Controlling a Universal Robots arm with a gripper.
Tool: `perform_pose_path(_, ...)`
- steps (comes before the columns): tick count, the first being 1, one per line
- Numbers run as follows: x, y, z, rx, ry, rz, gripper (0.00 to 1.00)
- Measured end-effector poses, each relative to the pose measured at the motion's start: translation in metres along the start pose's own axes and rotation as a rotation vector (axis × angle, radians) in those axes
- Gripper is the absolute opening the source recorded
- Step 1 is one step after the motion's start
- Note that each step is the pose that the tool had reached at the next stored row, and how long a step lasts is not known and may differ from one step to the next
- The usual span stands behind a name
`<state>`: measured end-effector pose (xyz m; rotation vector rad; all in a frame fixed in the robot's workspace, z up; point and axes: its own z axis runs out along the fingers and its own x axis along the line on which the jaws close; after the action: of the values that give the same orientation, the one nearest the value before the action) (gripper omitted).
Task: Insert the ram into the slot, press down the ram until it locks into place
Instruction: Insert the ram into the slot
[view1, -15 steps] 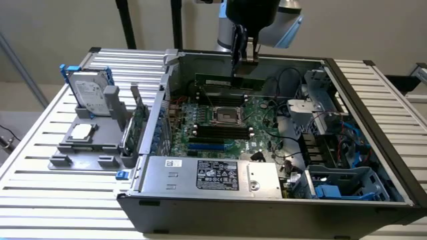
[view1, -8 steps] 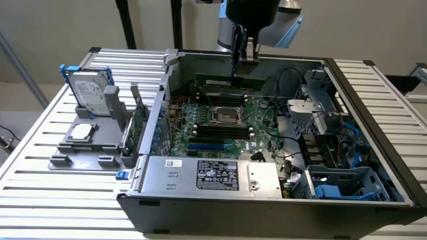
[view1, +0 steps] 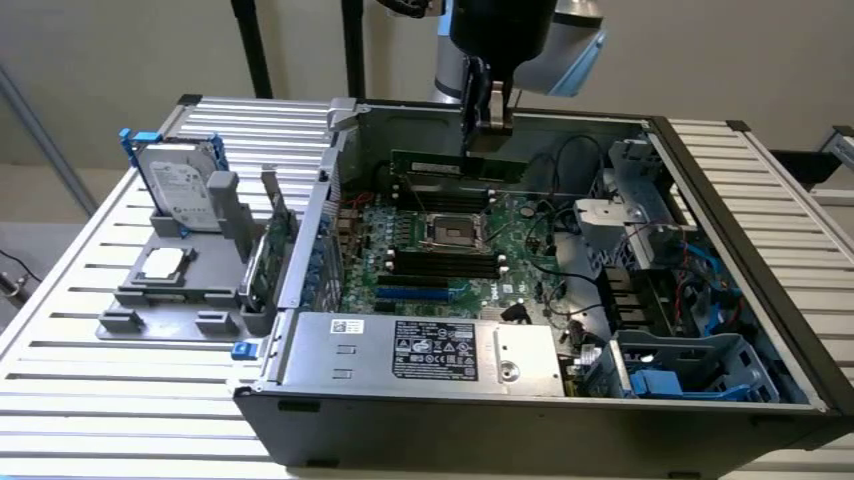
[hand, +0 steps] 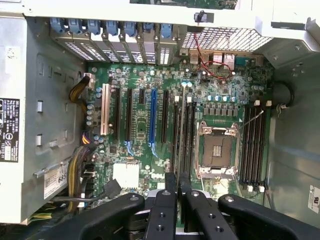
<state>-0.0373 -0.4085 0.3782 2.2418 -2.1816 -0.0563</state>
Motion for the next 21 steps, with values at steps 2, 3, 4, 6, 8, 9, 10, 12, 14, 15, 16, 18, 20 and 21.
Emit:
perform_pose_path(2, -0.006, -0.0001, 0.0037, 0.0010, -0.0001, 0.000, 0.14)
perform_pose_path(3, -0.009, -0.0001, 0.0056, 0.0012, 0.0000, 0.000, 0.14)
perform_pose_path(4, -0.012, -0.0002, 0.0074, 0.0014, 0.0001, 0.000, 0.14)
perform_pose_path(6, -0.018, -0.0005, 0.0111, 0.0017, 0.0001, 0.000, 0.14)
perform_pose_path(8, -0.021, -0.0007, 0.0149, 0.0019, 0.0000, 0.000, 0.14)
perform_pose_path(9, -0.022, -0.0008, 0.0167, 0.0020, 0.0001, -0.001, 0.14)
perform_pose_path(10, -0.023, -0.0009, 0.0186, 0.0021, 0.0000, -0.001, 0.14)
perform_pose_path(12, -0.023, -0.0011, 0.0222, 0.0023, 0.0000, -0.001, 0.14)
perform_pose_path(14, -0.023, -0.0012, 0.0257, 0.0027, 0.0002, -0.001, 0.14)
perform_pose_path(15, -0.023, -0.0012, 0.0277, 0.0031, 0.0002, -0.001, 0.14)
perform_pose_path(16, -0.023, -0.0013, 0.0295, 0.0034, 0.0002, -0.001, 0.14)
perform_pose_path(18, -0.023, -0.0014, 0.0331, 0.0038, 0.0002, -0.001, 0.14)
perform_pose_path(20, -0.023, -0.0015, 0.0367, 0.0042, 0.0003, -0.002, 0.14)
perform_pose_path(21, -0.023, -0.0016, 0.0384, 0.0043, 0.0004, -0.002, 0.14)
